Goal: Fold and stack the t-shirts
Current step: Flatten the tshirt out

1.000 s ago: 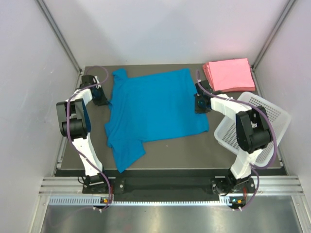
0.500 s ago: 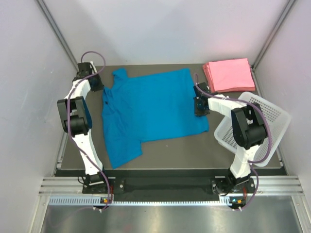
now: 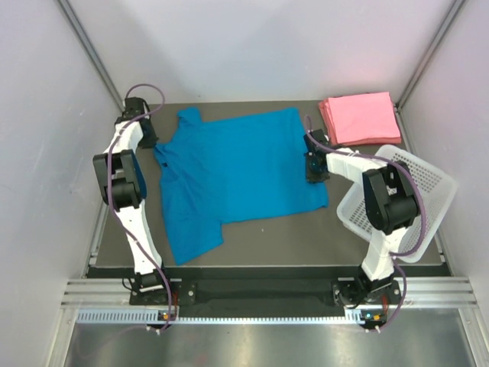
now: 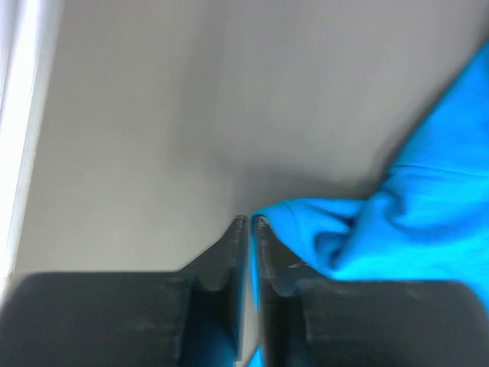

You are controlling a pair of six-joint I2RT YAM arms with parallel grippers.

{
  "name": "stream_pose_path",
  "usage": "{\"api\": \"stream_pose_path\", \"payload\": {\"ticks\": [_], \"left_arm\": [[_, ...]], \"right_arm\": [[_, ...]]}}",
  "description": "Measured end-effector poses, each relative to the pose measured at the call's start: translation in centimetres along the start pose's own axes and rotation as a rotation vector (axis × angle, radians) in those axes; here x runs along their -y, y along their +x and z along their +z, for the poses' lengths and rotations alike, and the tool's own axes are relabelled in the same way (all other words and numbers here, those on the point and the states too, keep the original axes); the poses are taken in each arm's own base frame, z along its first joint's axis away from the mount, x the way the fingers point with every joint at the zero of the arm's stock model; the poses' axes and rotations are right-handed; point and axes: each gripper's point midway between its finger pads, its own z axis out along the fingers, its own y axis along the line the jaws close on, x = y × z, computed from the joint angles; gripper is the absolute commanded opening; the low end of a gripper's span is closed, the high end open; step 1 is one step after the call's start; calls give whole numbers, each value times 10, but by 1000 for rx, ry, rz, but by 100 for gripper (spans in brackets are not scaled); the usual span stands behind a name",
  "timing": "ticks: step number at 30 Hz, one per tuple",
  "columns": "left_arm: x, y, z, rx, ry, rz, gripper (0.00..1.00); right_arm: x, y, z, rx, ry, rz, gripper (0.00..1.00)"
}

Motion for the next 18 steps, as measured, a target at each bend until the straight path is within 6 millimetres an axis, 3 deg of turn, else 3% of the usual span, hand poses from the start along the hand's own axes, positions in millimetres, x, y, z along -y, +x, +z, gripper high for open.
{"api": "stream_pose_path", "payload": {"ticks": [3,7,10,14,18], "left_arm": [[-8,-5,-7,-4,-47,-31,36],[-10,-13,-24,1,-55,-84,38],[-4,-10,-50,1,-29,-115,38],[17,19,-101,-17,37,-106,38],[45,66,-143,-78,155,-82,38]], "right_arm": [[0,0,-1,-4,3,9,24],[3,2,-4,-15,20,16,25],[6,2,-16,-18,29,19,25],[5,-5,-38,11,18,20,25],[-6,-2,-48,23,3,-4,25]]}}
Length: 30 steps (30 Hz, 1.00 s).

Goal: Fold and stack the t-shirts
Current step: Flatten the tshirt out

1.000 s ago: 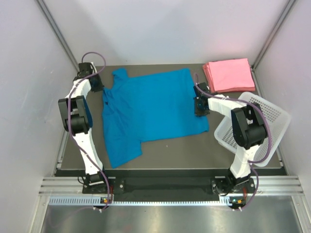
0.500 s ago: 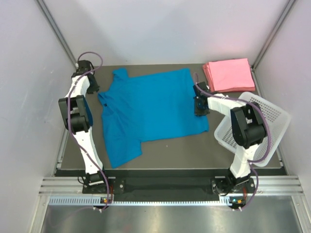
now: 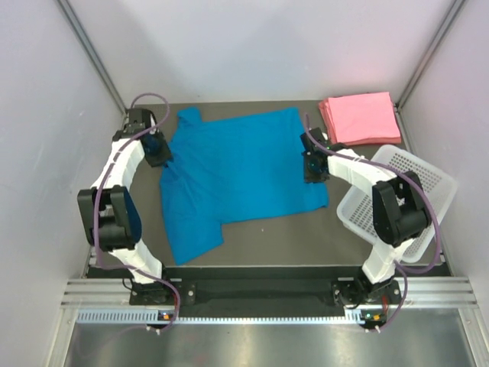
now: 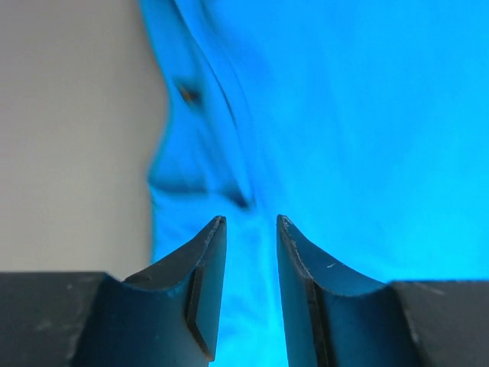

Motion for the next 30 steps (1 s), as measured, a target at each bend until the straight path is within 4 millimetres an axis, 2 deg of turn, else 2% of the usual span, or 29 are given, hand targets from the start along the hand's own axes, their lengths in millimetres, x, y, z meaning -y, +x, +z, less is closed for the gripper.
{"api": "stream_pose_path", "payload": {"ticks": [3,6,9,12,17,22,30], "left_arm": [[1,42,-7,-76,40,-23,37],[-14,85,-3,-167,12,-74,38],[-29,128,5,-260,-17,-147,38],[-41,156,9,-330,-53,-217,38],[-66,155,16,-311,-167,-292,36],[-105,154,22,-295,-309,-388,36],[-127,151,20,-277,-368,-459,36]], "right_arm": [[-10,18,2,-26,-9,-35,25],[-16,34,3,-57,-13,-63,25],[-22,39,2,-62,-22,-73,25],[-23,39,1,-55,-27,-72,25],[-18,35,-13,-20,-31,-65,27],[-18,22,-29,38,-43,-52,28],[-17,18,-35,58,-45,-50,30]]}}
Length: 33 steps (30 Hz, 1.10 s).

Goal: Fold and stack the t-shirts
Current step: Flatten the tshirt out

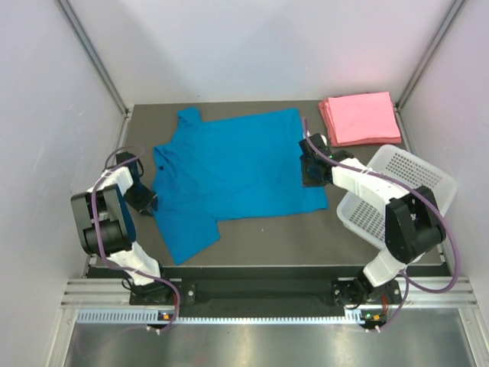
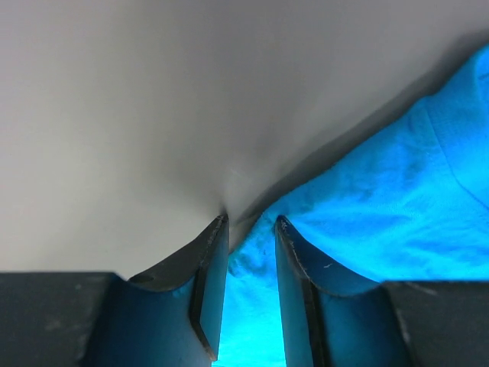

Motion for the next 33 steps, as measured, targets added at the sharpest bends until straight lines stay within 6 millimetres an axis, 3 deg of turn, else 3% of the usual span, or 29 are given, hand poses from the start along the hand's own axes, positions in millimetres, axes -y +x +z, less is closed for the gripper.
{"api": "stream_pose_path", "payload": {"ticks": [9,12,18,23,27,30,33], "left_arm": [[-41,-31,3,26,-55,-142,36],[-46,-37,3,35,-60,-138,36],[-31,-38,-13,72,-3,-70,40],[-10,-39,-45,118,130,-70,39],[-13,-22,-58,130,170,-108,44],[-12,-16,-71,139,211,-113,48],[11,-31,-93,164,318,-94,52]], "right_arm": [[4,2,1,-3,6,-10,33],[6,7,2,-15,10,-12,34],[-5,21,-2,-17,-42,-101,38],[-61,22,-28,75,-213,-243,42],[-87,21,-38,110,-288,-286,41],[-89,10,-32,104,-264,-283,43],[-94,-19,-23,113,-248,-237,43]]}}
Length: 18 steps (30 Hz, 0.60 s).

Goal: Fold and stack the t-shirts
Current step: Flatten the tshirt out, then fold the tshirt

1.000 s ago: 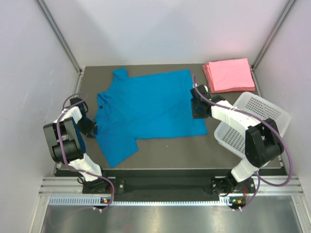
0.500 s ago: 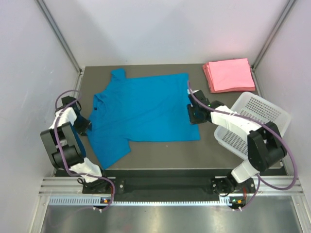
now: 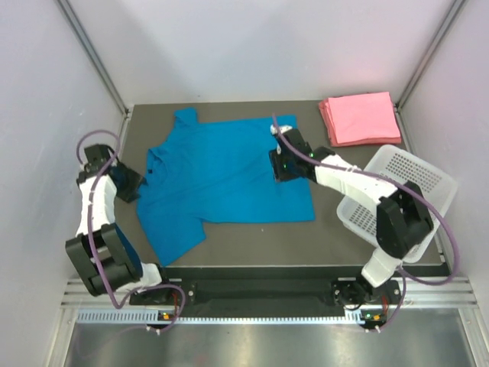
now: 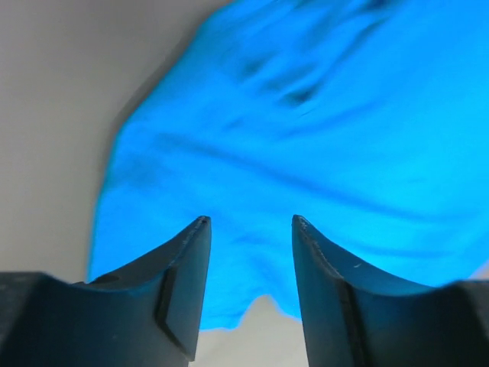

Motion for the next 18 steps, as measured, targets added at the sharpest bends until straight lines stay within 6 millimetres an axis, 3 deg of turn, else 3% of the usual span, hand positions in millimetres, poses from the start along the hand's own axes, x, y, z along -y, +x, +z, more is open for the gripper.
{"api": "stream_pose_path", "payload": {"ticks": [3,6,9,13,18], "left_arm": [[42,-38,-11,53,116,29,57],[80,-78,-16,130,221,62,57],[105,-105,-5,157,288,82,56],[125,-121,42,120,315,113,55],[144,-125,108,41,325,150,54]], "right_arm": [[20,-38,11,30,36,96,46],[55,-82,21,95,77,179,48],[86,-112,31,139,95,237,50],[121,-131,54,160,110,292,51],[145,-147,90,178,114,329,50]]}}
